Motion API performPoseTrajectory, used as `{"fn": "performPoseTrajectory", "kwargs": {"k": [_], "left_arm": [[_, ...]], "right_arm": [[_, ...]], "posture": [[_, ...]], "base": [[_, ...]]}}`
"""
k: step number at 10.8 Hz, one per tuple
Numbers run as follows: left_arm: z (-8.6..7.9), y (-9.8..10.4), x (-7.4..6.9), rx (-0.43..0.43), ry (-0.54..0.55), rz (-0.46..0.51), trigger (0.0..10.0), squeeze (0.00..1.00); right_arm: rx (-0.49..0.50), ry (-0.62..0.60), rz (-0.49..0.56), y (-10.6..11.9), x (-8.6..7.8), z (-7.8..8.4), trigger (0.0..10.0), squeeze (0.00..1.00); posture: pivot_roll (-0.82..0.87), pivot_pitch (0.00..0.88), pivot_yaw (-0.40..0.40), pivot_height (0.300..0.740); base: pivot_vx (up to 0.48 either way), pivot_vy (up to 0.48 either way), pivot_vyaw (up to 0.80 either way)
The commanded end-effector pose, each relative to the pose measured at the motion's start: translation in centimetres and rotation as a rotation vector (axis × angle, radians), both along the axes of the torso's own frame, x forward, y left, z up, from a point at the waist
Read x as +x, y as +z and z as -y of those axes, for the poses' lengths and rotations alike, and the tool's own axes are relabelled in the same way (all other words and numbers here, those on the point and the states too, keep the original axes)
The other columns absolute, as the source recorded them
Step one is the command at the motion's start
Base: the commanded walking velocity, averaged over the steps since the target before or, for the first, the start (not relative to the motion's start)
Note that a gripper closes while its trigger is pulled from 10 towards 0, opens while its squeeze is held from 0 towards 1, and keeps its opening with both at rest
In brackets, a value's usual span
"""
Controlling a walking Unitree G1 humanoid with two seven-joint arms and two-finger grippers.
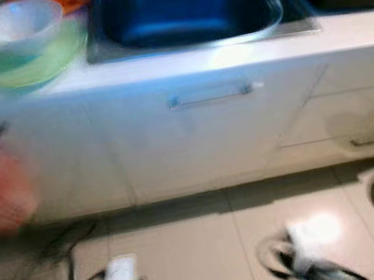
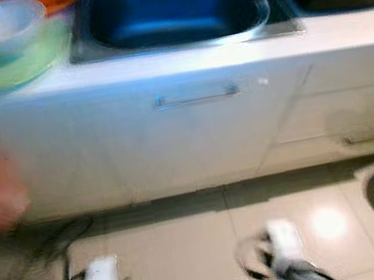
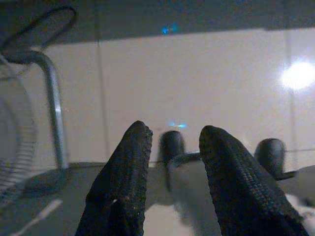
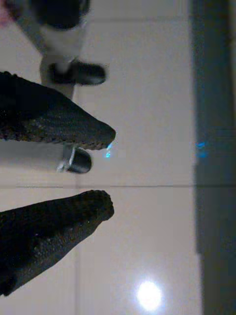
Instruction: Kitchen organization
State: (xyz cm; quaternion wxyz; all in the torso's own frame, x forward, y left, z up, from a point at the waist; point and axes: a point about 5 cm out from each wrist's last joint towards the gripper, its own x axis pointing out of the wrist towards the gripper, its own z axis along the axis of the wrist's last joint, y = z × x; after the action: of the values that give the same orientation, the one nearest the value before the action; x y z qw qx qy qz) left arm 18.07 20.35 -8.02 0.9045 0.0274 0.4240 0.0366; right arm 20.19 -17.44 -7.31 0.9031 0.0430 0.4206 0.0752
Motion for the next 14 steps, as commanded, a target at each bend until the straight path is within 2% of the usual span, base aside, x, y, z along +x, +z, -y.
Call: {"fn": "performPoseTrajectory", "kwargs": {"k": [1, 4, 14], "left_arm": [[1.04, -0.25, -0.13, -0.024, -0.009, -0.011, 10.0, 0.00], [1.05, -0.24, -0.10, -0.024, -0.012, -0.011, 10.0, 0.00], [1.03, -0.18, -0.03, -0.025, -0.021, -0.005, 10.0, 0.00]], "right_arm": [[-0.031, -0.023, -0.045, -0.54, -1.35, 1.66, 10.0, 0.00], [-0.031, -0.022, -0.048, -0.55, -1.36, 1.68, 10.0, 0.00], [-0.038, -0.008, -0.053, -0.57, -1.34, 1.60, 10.0, 0.00]], "posture": [[0.14, 0.198, -0.051, 0.740], [0.14, 0.199, -0.051, 0.740], [0.14, 0.184, -0.048, 0.740]], "base": [[0.364, 0.000, 0.00], [0.363, 0.000, 0.00], [0.000, 0.000, 0.00]]}}
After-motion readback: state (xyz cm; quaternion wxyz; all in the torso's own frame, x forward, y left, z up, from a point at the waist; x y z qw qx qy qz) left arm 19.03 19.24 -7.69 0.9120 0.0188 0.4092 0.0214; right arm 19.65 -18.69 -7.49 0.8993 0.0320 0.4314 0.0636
